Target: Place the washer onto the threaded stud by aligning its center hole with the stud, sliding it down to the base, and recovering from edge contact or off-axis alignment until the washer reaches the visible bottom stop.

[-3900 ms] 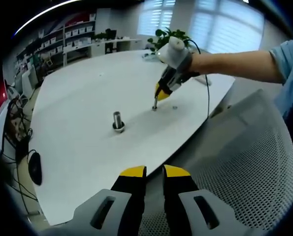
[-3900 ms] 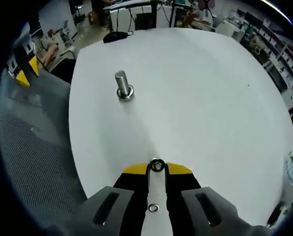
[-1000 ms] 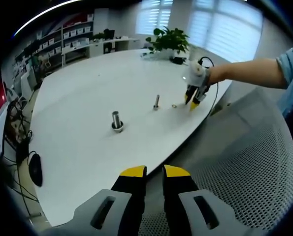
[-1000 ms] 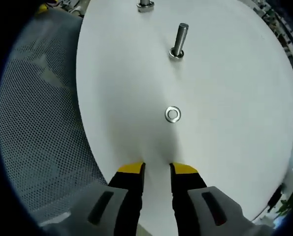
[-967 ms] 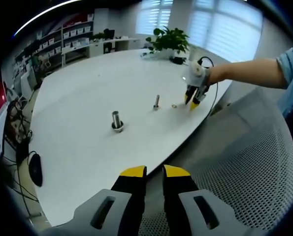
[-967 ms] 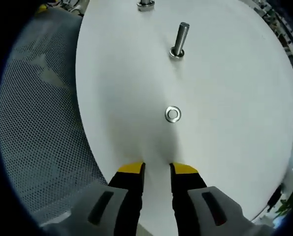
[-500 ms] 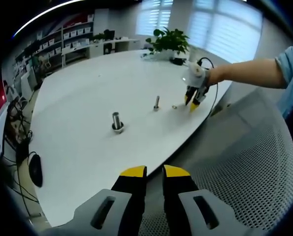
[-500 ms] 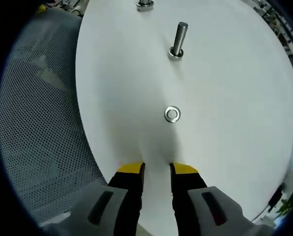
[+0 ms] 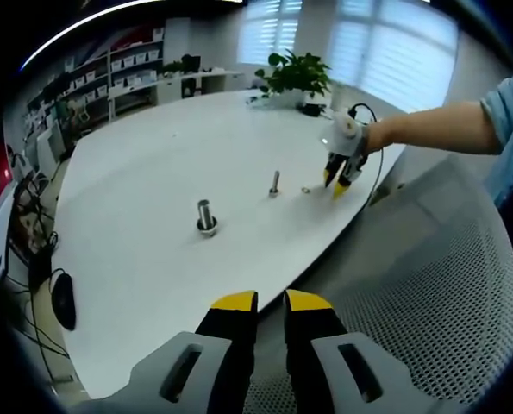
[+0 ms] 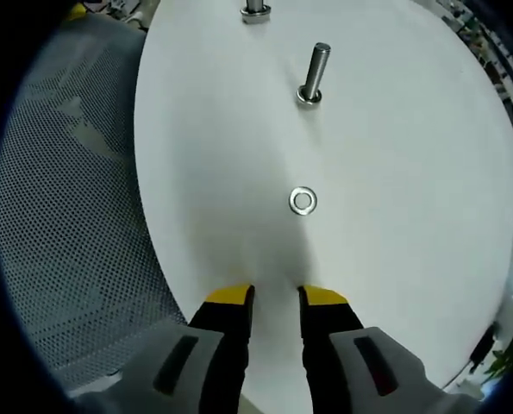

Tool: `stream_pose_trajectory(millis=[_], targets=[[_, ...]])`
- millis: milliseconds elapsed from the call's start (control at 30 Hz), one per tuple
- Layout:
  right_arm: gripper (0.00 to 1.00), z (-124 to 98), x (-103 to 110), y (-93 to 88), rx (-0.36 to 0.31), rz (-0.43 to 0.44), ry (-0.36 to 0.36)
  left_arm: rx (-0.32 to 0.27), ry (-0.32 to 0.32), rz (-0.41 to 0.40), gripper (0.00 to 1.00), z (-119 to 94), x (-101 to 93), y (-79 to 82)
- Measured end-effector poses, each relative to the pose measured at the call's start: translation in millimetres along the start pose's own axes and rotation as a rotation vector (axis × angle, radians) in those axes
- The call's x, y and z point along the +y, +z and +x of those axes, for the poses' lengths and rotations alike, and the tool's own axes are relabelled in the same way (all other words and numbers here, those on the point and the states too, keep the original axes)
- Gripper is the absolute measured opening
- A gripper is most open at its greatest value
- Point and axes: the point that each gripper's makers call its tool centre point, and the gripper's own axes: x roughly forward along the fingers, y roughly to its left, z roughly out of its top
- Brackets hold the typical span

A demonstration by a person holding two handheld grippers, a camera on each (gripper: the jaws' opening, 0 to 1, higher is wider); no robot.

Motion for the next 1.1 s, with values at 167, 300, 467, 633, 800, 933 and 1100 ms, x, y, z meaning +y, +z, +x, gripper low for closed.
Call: stream_pose_trajectory(millis=[167,300,467,633,800,933,1100], targets=[[0.24,0.2,-0.6,0.3,0.009,0.011,0.005,0.010,-0.003,0.003,0.08,0.4,-0.5,-1.5],[0.24,0.1,-0.3,0.4,0.017,0.017,0.004,-0.003,0.003,0.002,0.08,-0.5,0.2,0.6],[0.24,-0.3,-0.5,0.7,0.007,0.020,0.006,-0.001,0.002,0.003,0.08,-0.2,-0.1,0.2],[0.24,-0.1,-0.4,0.5,-0.006,0.019,0.006,0.014,0.001,0.006,0.08,0.4,-0.3,-2.4],[0.24,0.0,-0.7,0.4,-0.031,0.033,-0.001,0.013,0.004,0.005,0.08,0.4,0.3,-2.4],[0.24,-0.8,0.2,0.9,-0.047,0.038,-0.004,0.015,0.008,0.009,0.08,0.4,0.5,-2.6],[0.24,-0.7,-1.0,0.4,-0.060,0.056,-0.004,0.009,0.003,0.006,0.08,0.3,0.0,-1.3]])
